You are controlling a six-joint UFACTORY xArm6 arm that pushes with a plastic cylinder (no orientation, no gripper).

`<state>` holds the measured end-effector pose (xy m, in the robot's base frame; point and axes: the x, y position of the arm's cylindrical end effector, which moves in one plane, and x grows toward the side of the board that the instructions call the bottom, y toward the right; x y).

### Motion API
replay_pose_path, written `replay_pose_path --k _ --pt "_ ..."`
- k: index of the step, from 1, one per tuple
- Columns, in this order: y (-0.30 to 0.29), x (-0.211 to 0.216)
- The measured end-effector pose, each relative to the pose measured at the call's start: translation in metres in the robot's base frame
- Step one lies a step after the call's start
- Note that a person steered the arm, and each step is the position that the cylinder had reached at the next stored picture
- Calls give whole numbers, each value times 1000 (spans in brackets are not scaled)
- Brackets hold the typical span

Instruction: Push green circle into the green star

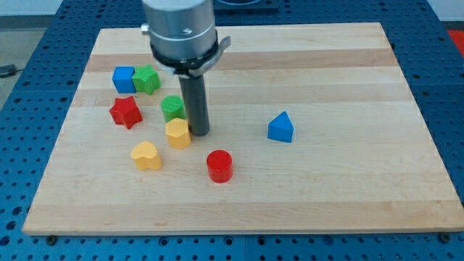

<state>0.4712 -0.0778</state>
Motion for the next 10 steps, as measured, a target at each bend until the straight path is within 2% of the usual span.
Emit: replay_pose_path --k 1,2,7,10 --pt "-37 6" --pt "-44 -6" --pt "-35 -46" --pt "-6 -71"
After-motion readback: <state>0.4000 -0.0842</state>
